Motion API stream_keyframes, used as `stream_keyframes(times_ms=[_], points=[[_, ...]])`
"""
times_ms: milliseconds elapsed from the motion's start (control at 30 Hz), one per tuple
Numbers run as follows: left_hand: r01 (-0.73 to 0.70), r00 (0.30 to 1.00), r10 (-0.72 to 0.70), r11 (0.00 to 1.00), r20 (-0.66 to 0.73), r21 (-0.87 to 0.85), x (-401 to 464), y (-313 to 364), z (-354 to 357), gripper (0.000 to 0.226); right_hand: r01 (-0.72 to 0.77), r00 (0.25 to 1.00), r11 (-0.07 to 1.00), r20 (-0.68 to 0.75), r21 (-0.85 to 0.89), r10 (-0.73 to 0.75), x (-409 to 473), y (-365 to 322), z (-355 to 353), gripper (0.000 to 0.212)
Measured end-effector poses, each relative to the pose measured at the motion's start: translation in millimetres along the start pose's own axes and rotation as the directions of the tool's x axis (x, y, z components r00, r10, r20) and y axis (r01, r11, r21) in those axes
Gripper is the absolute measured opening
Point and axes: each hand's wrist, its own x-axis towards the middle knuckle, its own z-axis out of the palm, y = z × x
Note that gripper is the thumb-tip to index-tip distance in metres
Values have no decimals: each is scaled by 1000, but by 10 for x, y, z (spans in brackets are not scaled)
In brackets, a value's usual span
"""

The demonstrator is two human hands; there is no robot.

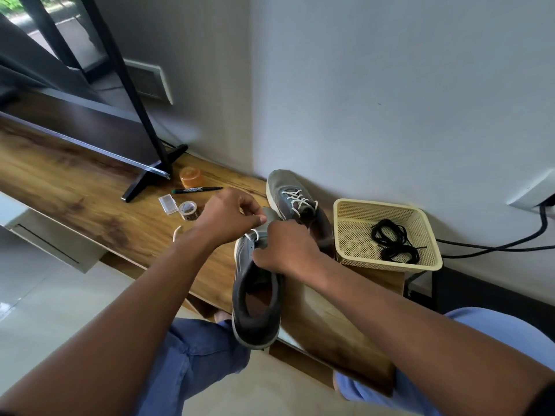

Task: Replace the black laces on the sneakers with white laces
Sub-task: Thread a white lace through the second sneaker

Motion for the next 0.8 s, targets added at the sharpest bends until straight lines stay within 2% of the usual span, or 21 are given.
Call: stream_keyframes(times_ms=[167,300,400,567,800], points=[[38,999,-39,999,-38,-27,-77,10,110,12,-12,998,1000,57,-10,13,-21,44,19,24],[78,995,-81,995,-57,-57,-100,-23,149,12,-29,1000,996,2,86,29,-24,66,54,31],[142,989,-146,979,-18,-143,-111,-90,176,11,-60,997,978,-34,198,68,-85,157,103,37],[232,973,-227,943,52,-240,-71,-104,146,9,-91,991,962,-75,256,114,-61,215,198,26],[227,973,-218,958,69,-176,-85,-111,166,8,-68,984,972,-147,225,103,-49,195,309,23]])
